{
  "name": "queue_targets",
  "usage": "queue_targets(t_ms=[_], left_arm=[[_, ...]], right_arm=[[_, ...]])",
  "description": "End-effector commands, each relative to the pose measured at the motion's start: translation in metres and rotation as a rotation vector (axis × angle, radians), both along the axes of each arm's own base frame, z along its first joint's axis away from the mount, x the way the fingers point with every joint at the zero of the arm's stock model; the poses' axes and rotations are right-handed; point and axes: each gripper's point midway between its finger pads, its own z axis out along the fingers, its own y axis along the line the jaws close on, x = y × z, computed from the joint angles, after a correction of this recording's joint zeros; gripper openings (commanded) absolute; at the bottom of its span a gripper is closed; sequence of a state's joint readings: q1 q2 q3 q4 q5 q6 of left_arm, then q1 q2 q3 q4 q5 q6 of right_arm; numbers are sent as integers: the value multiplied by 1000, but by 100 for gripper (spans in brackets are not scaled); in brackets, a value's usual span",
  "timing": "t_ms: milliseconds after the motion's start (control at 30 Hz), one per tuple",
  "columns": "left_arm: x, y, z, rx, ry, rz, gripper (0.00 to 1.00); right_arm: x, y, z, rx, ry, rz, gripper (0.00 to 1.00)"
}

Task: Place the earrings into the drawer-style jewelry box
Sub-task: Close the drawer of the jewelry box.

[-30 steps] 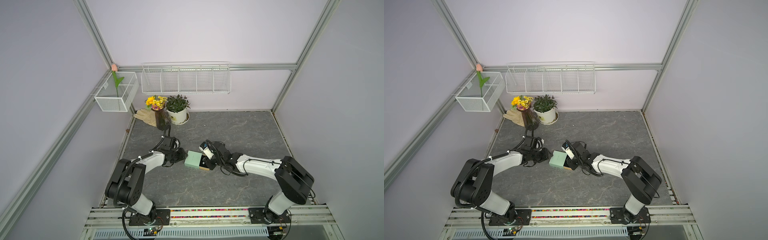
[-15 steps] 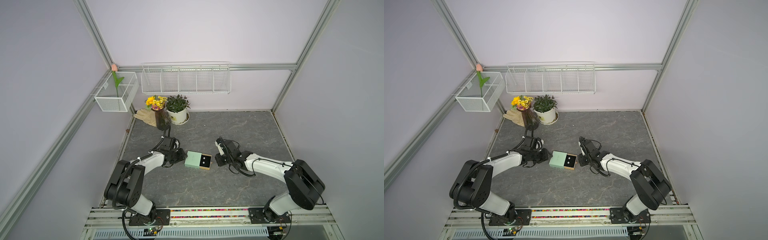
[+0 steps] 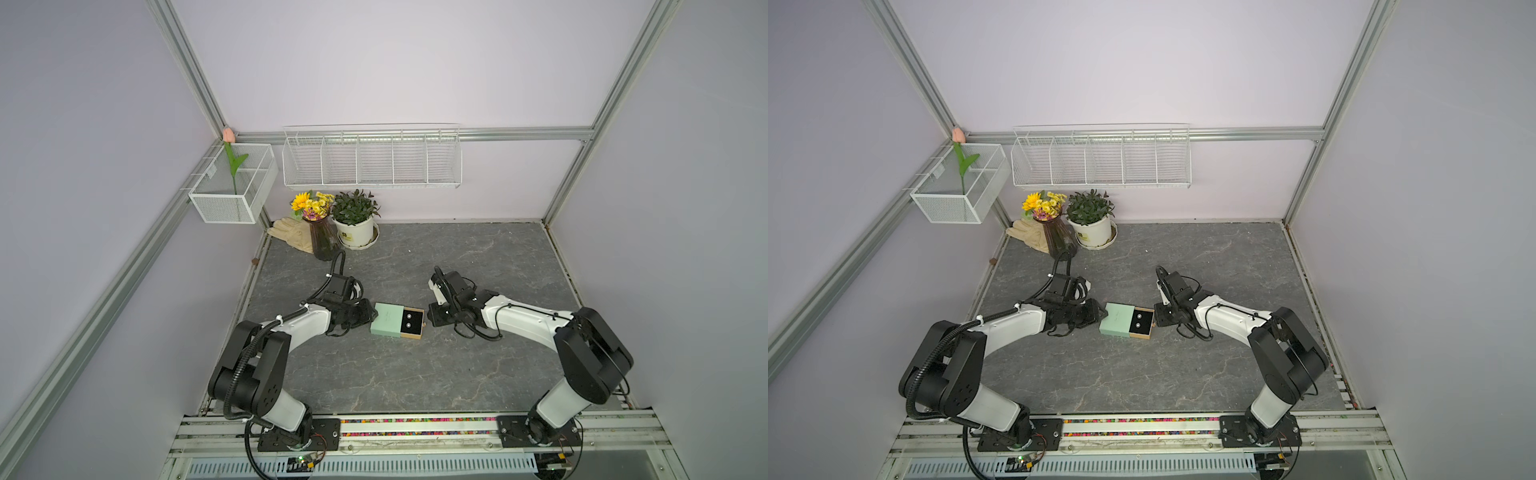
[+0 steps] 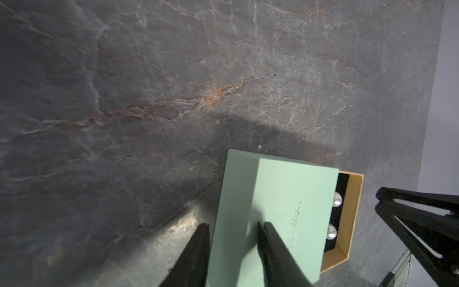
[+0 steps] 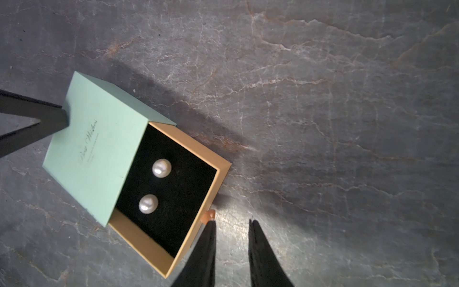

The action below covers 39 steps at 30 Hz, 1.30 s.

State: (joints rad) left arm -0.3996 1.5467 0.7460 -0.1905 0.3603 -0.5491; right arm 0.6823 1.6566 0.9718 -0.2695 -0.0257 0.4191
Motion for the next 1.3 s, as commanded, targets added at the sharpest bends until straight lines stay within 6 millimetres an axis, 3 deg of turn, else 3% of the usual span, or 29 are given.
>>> queue_targets(t_ms=[0, 600, 1267], left_arm=[[-7, 2, -5, 10, 15, 3, 37], [-7, -2, -6, 3, 13, -14, 37], [-12, -21, -4, -28, -3, -69, 35]], right_arm=[[-9, 2, -10, -27, 62, 11, 26], [-9, 24, -18, -6, 84, 56, 28], [-3, 66, -20, 19, 91, 122, 30]])
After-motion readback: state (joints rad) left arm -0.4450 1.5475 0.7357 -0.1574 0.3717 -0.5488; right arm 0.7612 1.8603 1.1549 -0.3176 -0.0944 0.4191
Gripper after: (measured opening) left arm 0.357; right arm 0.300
